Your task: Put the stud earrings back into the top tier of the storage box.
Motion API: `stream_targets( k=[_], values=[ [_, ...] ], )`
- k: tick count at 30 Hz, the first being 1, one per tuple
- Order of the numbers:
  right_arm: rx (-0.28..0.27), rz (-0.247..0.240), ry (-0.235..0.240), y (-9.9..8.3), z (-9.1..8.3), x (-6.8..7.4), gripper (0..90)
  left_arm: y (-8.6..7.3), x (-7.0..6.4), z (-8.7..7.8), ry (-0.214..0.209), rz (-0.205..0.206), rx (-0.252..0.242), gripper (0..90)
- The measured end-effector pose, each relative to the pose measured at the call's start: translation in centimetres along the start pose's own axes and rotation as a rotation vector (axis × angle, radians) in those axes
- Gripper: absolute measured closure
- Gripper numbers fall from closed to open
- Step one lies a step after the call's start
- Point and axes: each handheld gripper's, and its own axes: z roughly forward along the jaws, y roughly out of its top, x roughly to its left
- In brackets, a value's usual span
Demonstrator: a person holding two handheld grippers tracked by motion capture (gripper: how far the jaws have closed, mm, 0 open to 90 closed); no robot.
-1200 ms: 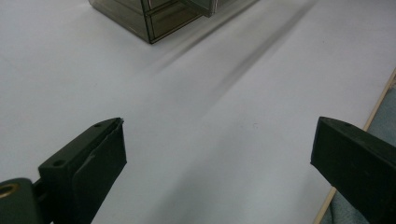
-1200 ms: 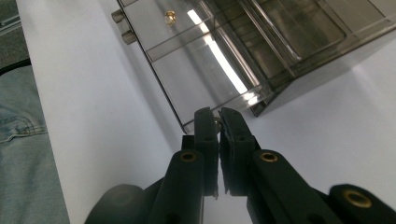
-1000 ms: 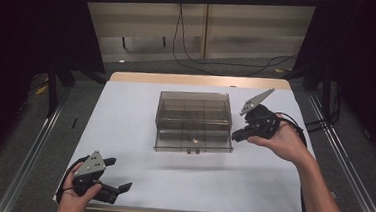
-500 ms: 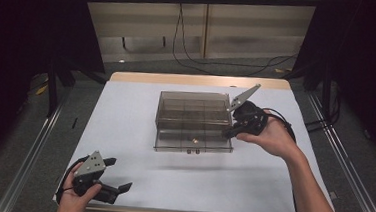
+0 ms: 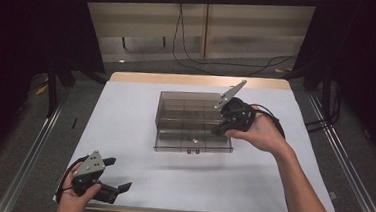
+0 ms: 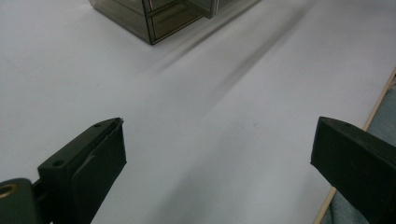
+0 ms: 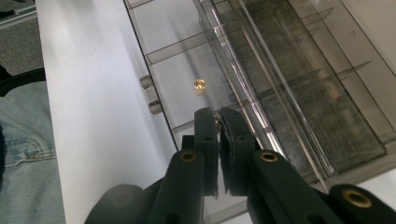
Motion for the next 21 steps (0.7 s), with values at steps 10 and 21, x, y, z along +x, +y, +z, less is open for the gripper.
stream_targets(
  k=[10,21],
  values=[
    [0.011,-0.022,0.01,2.0,1.1,0.5,86.9,0.0,0.1,-0.1,0.005,0.011,0.001,3.2],
    [0.071,-0.042,0.012,3.9,2.6,0.8,86.9,0.0,0.0,-0.1,0.002,0.007,-0.003,3.2]
  ],
)
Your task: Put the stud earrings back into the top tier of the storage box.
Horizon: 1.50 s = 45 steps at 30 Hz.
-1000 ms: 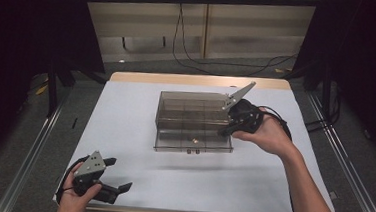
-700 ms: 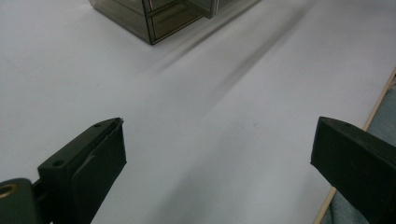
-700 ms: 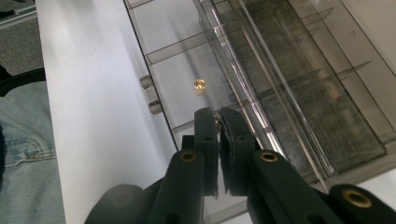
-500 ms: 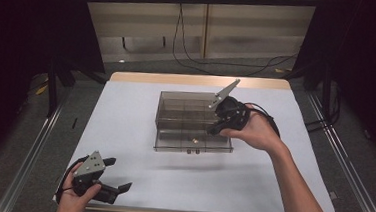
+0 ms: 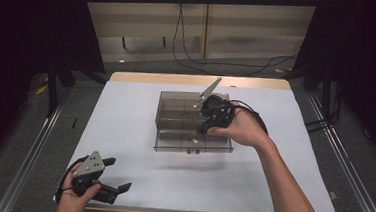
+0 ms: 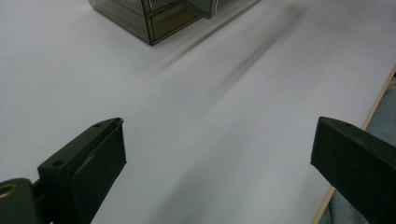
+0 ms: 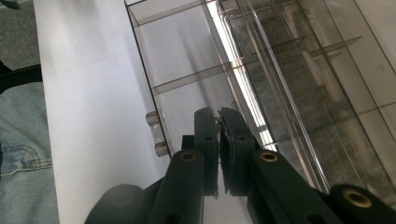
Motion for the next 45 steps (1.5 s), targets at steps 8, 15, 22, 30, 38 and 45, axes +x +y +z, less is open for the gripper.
stream_targets(
  k=[8,15,22,30,38,45],
  values=[
    [0.064,-0.02,0.003,1.1,1.6,0.3,86.9,0.0,0.0,0.0,-0.001,0.006,0.0,3.2],
    [0.088,-0.025,0.009,1.8,2.5,0.5,86.9,0.0,0.0,-0.1,-0.001,0.001,-0.01,3.3],
    [0.138,-0.047,0.009,2.4,4.0,0.5,86.8,0.0,0.0,-0.1,-0.005,-0.002,-0.013,3.3],
    [0.192,-0.045,-0.007,2.4,5.1,0.2,86.9,0.0,0.1,-0.1,-0.004,0.001,-0.009,3.3],
    [0.219,-0.047,-0.009,2.5,6.1,0.1,86.8,0.1,0.0,0.1,-0.005,0.009,-0.001,3.3],
    [0.234,-0.031,-0.01,2.3,6.3,0.0,86.6,0.1,-0.1,0.1,-0.007,0.009,-0.001,3.3]
  ],
)
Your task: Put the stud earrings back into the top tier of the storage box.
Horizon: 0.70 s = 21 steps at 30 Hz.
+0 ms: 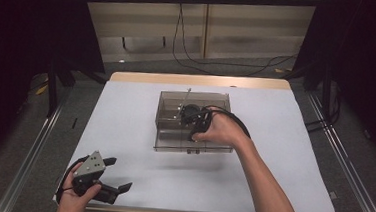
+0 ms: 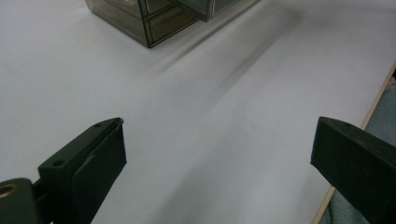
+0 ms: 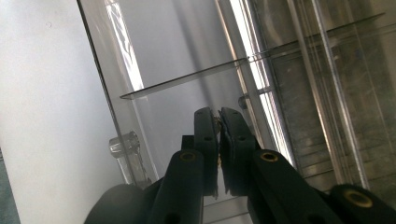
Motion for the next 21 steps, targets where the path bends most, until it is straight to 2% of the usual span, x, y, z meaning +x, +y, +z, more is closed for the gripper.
stream_targets(
  k=[3,4,6,7,8,9,11,12,13,17,21],
  values=[
    [-0.005,-0.019,-0.004,-0.1,0.1,-0.2,86.2,0.0,0.0,0.0,0.002,0.0,0.001,3.3],
    [-0.002,0.004,-0.004,-0.1,0.1,-0.1,86.0,0.0,0.0,0.0,0.002,-0.001,0.0,3.3],
    [-0.009,-0.014,-0.006,-0.2,0.0,-0.3,85.8,0.0,0.0,0.0,0.002,-0.002,0.001,3.3],
    [-0.009,0.014,-0.003,-0.2,0.0,-0.2,85.5,0.0,0.0,0.0,0.004,-0.004,-0.002,3.3],
    [-0.012,0.001,-0.004,-0.2,0.0,-0.3,84.9,0.0,0.0,0.1,0.003,-0.003,-0.002,3.3],
    [-0.02,0.025,-0.003,-0.2,0.0,-0.1,84.5,0.1,0.0,0.1,0.001,-0.003,-0.002,3.3],
    [-0.012,0.0,0.0,-0.1,-0.1,-0.3,83.9,0.1,0.0,0.1,-0.003,0.004,0.001,3.3],
    [-0.014,0.025,-0.001,-0.1,0.0,0.0,83.4,0.1,0.0,0.2,-0.002,0.001,-0.003,3.3],
    [-0.015,0.002,-0.003,-0.1,-0.1,-0.2,82.9,0.1,0.0,0.1,-0.002,0.0,-0.002,3.3],
    [-0.041,0.008,-0.008,-0.2,-0.4,-0.2,82.6,0.1,0.0,0.1,0.002,-0.004,-0.002,3.3],
    [-0.103,0.039,0.012,-0.9,-1.0,-0.4,82.2,0.1,0.1,0.1,-0.004,-0.007,-0.008,3.3]
  ],
)
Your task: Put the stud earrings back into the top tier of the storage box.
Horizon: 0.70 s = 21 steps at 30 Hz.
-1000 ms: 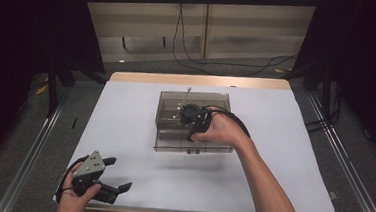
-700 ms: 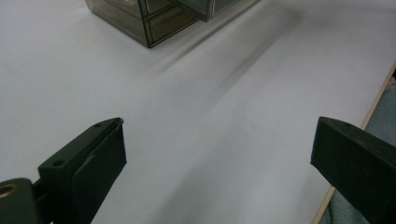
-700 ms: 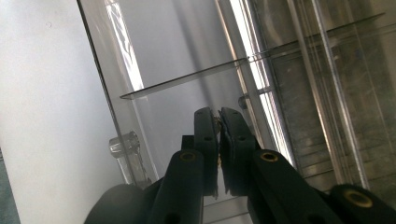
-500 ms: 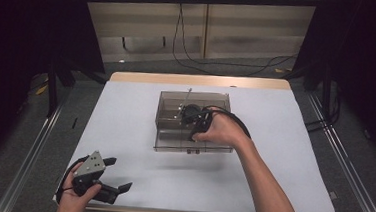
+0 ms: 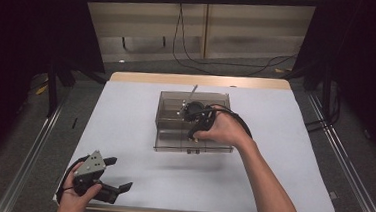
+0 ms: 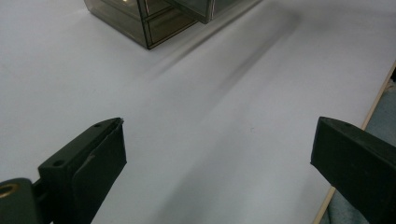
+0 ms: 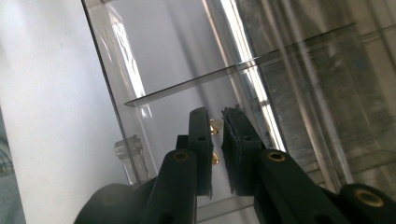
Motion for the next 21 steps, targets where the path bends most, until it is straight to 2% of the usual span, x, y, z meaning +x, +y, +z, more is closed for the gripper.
stream_targets(
  k=[1,2,5,7,11,16,21],
  values=[
    [-0.011,0.026,0.011,-0.2,-0.2,0.0,82.1,0.0,0.0,0.0,0.002,-0.002,-0.003,3.3],
    [-0.046,0.038,0.02,-0.4,-0.3,-0.1,82.1,0.0,0.0,0.0,0.002,-0.003,-0.004,3.2],
    [-0.075,0.051,0.031,-0.9,-0.3,-0.3,81.6,0.0,0.0,0.1,0.002,-0.001,0.0,3.2],
    [-0.086,0.062,0.025,-1.2,-0.3,-0.3,80.8,0.0,0.0,0.1,0.003,-0.003,0.001,3.2],
    [-0.141,0.061,0.019,-1.8,-0.7,-0.2,77.1,0.0,0.0,0.0,0.006,-0.006,-0.001,3.3],
    [-0.205,0.089,0.003,-2.8,-0.9,0.0,74.1,-0.1,0.1,-0.2,0.017,-0.012,-0.01,3.3],
    [-0.297,0.132,0.009,-4.2,-1.3,0.0,73.4,-0.1,0.0,-0.1,0.007,-0.017,-0.011,3.3]
  ],
)
